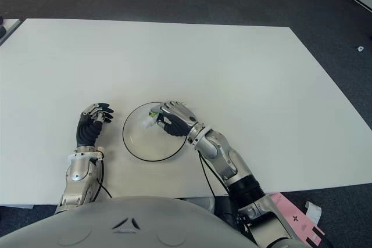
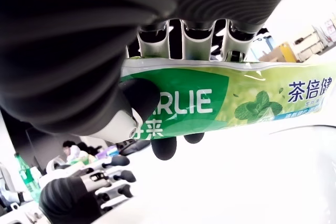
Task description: Put the toothpaste on the table into the plate.
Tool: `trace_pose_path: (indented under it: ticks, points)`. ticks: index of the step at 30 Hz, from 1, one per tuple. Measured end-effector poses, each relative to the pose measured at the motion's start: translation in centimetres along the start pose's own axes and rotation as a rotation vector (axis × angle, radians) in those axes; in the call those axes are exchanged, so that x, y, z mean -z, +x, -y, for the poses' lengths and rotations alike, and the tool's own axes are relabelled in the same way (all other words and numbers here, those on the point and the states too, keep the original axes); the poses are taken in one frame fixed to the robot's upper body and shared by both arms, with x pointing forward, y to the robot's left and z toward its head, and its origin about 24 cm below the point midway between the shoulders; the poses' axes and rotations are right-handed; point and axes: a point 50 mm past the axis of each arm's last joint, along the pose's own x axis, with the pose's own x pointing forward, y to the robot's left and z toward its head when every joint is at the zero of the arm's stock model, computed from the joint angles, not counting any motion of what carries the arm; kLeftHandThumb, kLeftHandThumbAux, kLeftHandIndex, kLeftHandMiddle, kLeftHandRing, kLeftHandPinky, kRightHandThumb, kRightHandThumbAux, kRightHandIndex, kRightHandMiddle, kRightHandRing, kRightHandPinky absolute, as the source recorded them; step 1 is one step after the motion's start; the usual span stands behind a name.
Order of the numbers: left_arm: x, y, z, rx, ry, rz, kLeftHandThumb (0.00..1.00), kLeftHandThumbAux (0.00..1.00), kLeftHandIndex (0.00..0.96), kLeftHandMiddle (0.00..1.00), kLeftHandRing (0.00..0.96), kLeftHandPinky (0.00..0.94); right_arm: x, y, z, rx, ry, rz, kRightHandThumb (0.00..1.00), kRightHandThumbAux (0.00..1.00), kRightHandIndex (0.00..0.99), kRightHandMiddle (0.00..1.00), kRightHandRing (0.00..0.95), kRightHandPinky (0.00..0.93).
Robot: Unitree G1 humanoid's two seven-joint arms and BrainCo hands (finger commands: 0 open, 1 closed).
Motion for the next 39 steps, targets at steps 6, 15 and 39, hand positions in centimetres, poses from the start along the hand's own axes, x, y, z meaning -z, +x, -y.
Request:
trace_pose_path:
  ticks: [6, 15, 39]
  points:
    - [0.0, 0.0, 0.0, 0.000, -0.001, 0.006, 0.835, 0.680, 0.402, 0.490, 0.547, 0.528, 0.1, -0.1, -0.5, -0.020, -0.009, -0.001, 0.854, 0.678, 0.398, 0.559, 0.877, 0.890]
    - [0.0, -0.1, 0.0, 0.001, -0.002, 0.018, 0.834, 0.681, 0.400, 0.492, 0.549, 0.530, 0.1, -0.4, -1.4, -0.061, -0.037, -0.005, 0.852, 0.679, 0.399, 0.558, 0.882, 0.891]
    - [0.1, -0.1, 0.0, 0.001, 0.007, 0.006, 0.834, 0.680, 0.406, 0.483, 0.545, 0.529, 0.2, -1.1, -2.0, -0.099, -0.029, -0.016, 0.752, 0.695, 0.424, 0.399, 0.512, 0.563]
